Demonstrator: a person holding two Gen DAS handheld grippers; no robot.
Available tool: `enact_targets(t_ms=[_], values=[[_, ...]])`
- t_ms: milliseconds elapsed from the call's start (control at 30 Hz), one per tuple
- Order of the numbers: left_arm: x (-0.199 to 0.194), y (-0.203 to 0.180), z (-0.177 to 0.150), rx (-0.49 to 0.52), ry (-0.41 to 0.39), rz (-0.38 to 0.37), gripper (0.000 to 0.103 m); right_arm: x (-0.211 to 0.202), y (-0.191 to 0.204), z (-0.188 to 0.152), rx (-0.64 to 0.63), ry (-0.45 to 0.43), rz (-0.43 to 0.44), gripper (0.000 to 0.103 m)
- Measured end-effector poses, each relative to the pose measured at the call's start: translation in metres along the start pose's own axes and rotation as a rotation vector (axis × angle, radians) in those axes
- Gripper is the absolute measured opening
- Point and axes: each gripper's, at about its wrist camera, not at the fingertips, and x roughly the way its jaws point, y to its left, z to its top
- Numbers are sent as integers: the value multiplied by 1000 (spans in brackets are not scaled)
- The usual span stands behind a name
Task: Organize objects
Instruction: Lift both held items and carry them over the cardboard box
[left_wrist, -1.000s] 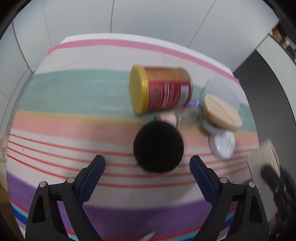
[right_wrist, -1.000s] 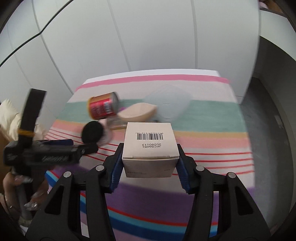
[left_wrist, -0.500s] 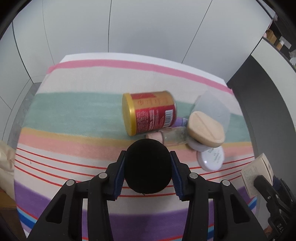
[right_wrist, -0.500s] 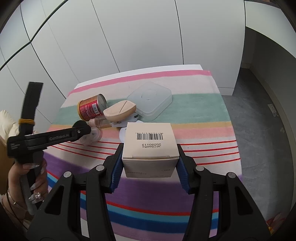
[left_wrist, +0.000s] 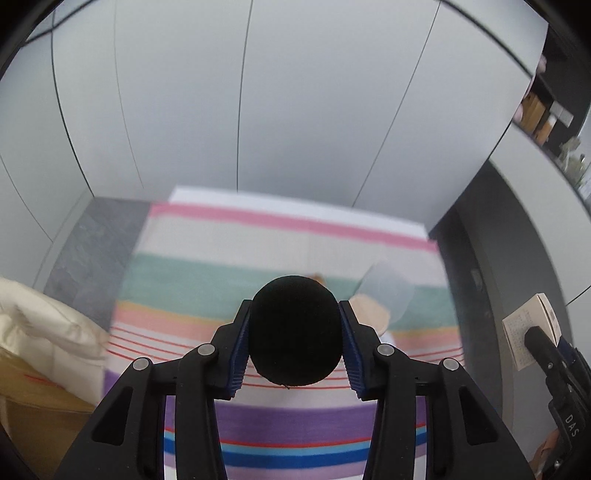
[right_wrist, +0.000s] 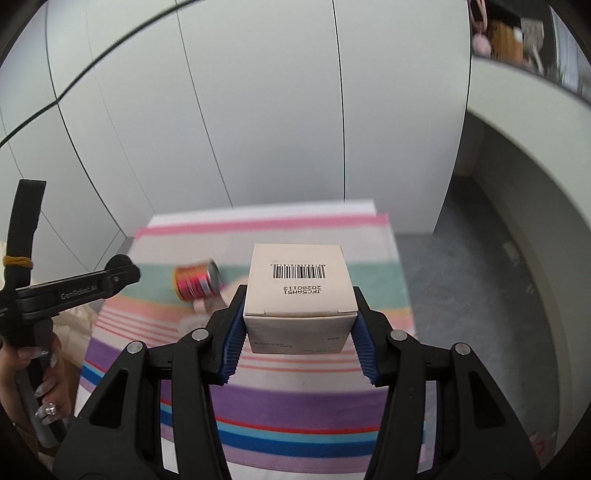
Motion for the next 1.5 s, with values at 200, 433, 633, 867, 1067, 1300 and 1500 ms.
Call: enact_targets(t_ms=[200,433,633,867,1067,1300,1500], values=[[-85,-3,30,24,-95,30,45,-66,16,47,-17,-97,-17,53],[-174,-4,48,51,-170,38,45,-128,34,91,-14,-176,4,53],[-228,-4,51,60,-216,26,45,-174,45,115,2,-227,21,53],[-267,-11,48,83,-237,32,45,-220,56,131,5,-283,-5,53],[-287,-16,37,76,-249,11,45,-237,57,123,2,-274,-10,53],[-291,-18,20,77,-235,12,45,-249,55,110,4,-269,-10,53],[-308,-13,-28,83,-230,-21,45,-268,57,77,-10,-242,17,53]])
